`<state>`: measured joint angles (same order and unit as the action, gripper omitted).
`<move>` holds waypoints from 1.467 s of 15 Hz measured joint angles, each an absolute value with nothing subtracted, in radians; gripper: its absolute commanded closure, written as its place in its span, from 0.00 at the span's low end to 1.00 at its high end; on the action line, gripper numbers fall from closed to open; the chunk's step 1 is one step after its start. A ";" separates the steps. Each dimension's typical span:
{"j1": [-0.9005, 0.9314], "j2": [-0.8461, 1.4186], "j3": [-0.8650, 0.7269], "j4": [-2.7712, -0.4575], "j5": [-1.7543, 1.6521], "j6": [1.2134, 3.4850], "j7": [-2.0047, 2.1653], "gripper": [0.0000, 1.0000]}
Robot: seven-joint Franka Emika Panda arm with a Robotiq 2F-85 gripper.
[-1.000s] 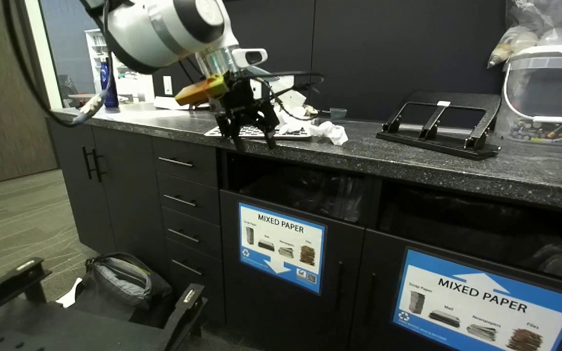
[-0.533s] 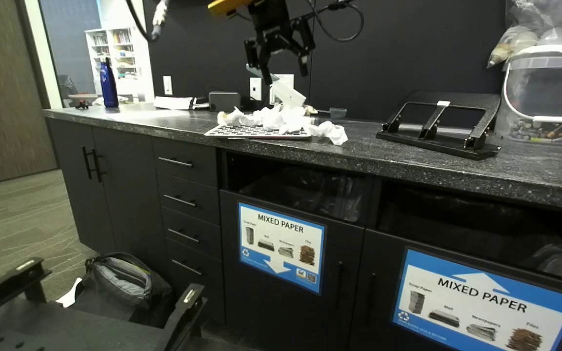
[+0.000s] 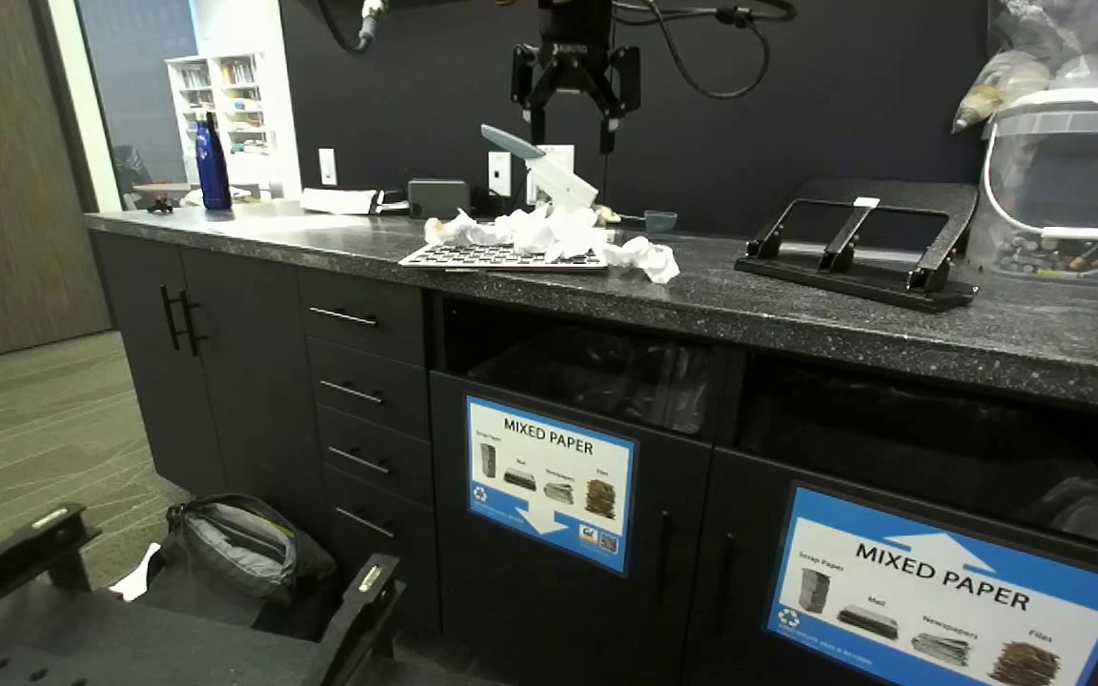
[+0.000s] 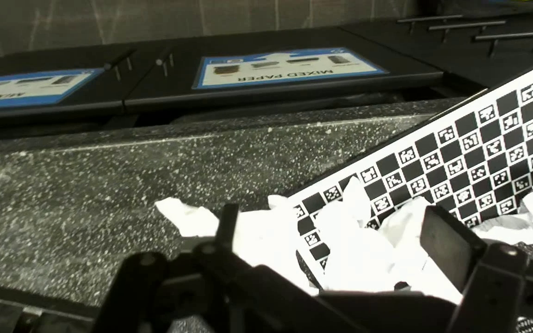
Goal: Put the papers in the bin to the left
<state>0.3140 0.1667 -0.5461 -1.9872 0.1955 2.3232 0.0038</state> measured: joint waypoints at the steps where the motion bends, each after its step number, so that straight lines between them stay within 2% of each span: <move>1: 0.236 0.207 -0.476 -1.959 0.234 2.304 -0.018 0.00; 4: 0.054 0.328 -0.309 -1.862 0.251 2.281 -0.028 0.00; 7: -0.034 0.433 -0.234 -1.757 0.202 2.281 -0.023 0.00; 18: -0.097 0.646 -0.202 -1.520 0.038 2.267 0.022 0.00; 19: -0.104 0.661 -0.202 -1.505 0.038 2.267 0.022 0.25; 20: -0.111 0.675 -0.202 -1.491 0.038 2.267 0.022 0.26; 22: -0.124 0.698 -0.201 -1.469 0.038 2.267 0.021 0.42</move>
<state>-0.1236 0.6975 -0.2010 -1.4693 0.0380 2.2670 0.0215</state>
